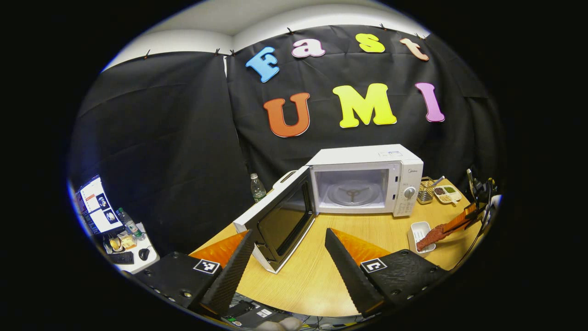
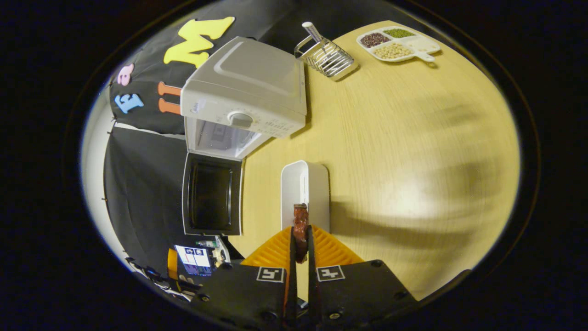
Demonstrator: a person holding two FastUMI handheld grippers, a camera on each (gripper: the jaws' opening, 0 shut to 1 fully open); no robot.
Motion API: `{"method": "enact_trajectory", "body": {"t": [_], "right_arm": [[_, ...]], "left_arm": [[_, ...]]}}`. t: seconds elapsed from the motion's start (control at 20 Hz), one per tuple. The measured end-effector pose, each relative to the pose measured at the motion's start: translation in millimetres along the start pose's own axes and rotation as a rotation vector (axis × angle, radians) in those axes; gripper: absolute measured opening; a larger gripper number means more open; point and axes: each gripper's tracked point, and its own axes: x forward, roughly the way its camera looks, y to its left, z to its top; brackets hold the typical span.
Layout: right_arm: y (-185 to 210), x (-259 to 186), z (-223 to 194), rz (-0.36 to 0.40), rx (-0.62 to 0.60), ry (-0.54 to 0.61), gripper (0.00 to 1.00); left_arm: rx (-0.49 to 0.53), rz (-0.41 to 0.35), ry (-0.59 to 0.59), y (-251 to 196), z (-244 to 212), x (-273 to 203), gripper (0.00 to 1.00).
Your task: Open the microwave oven with the left hand, put the food in, and close the microwave oven.
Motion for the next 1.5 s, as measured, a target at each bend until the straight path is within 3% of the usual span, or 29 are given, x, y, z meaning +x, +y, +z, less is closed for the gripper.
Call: {"method": "enact_trajectory", "body": {"t": [0.05,0.1,0.2,0.25,0.3,0.35,0.4,0.45,0.5,0.55,0.6,0.65,0.7,0.75,0.8,0.85,0.9,0.95,1.2,1.3,1.5], "right_arm": [[5,-5,2,0.002,-0.014,-0.016,0.03],[12,-10,3,-0.001,-0.028,-0.032,0.12],[35,-20,6,0.013,-0.032,-0.068,0.11],[51,-22,7,0.035,-0.030,-0.089,0.02],[69,-25,7,0.055,-0.030,-0.113,0.11],[85,-26,9,0.068,-0.034,-0.151,0.11],[101,-23,12,0.078,-0.035,-0.196,0.01],[118,-20,16,0.091,-0.024,-0.251,0.00],[135,-13,20,0.114,-0.013,-0.303,0.08],[152,-4,23,0.140,0.004,-0.350,0.08],[165,8,25,0.165,0.027,-0.391,0.00],[179,21,29,0.197,0.056,-0.435,0.00],[190,34,36,0.223,0.088,-0.489,0.08],[196,52,43,0.235,0.117,-0.545,0.08],[200,71,50,0.239,0.146,-0.592,0.08],[204,90,55,0.240,0.169,-0.620,0.00],[209,110,60,0.248,0.185,-0.644,0.00],[215,125,65,0.254,0.208,-0.682,0.07],[210,194,84,0.118,0.326,-0.846,0.07],[219,219,93,0.146,0.371,-0.875,0.07],[216,254,121,0.078,0.405,-0.966,0.07]], "left_arm": [[0.001,-0.009,-0.006,1,0,2,0.95],[0.003,-0.020,-0.010,4,1,4,0.95],[0.004,-0.042,-0.014,10,0,6,0.95],[0.004,-0.056,-0.014,14,-1,8,0.95],[0.004,-0.066,-0.012,18,-2,10,0.95],[0.005,-0.079,-0.015,22,-2,12,0.95],[0.005,-0.094,-0.020,27,2,12,0.95],[0.008,-0.116,-0.028,29,4,14,0.89],[0.012,-0.142,-0.032,29,6,14,0.95],[0.021,-0.161,-0.042,31,8,16,0.95],[0.040,-0.183,-0.050,32,9,18,0.95],[0.064,-0.204,-0.056,33,9,21,0.95],[0.085,-0.222,-0.063,35,8,21,0.89],[0.107,-0.241,-0.072,34,8,22,0.95],[0.128,-0.259,-0.092,32,9,22,0.95],[0.139,-0.285,-0.093,28,7,23,0.95],[0.152,-0.306,-0.094,23,2,24,0.95],[0.157,-0.319,-0.098,21,-1,24,0.95],[0.108,-0.396,-0.083,9,-18,21,0.95],[0.102,-0.397,-0.072,14,-26,20,0.95],[0.067,-0.350,-0.065,35,-37,29,0.95]]}}
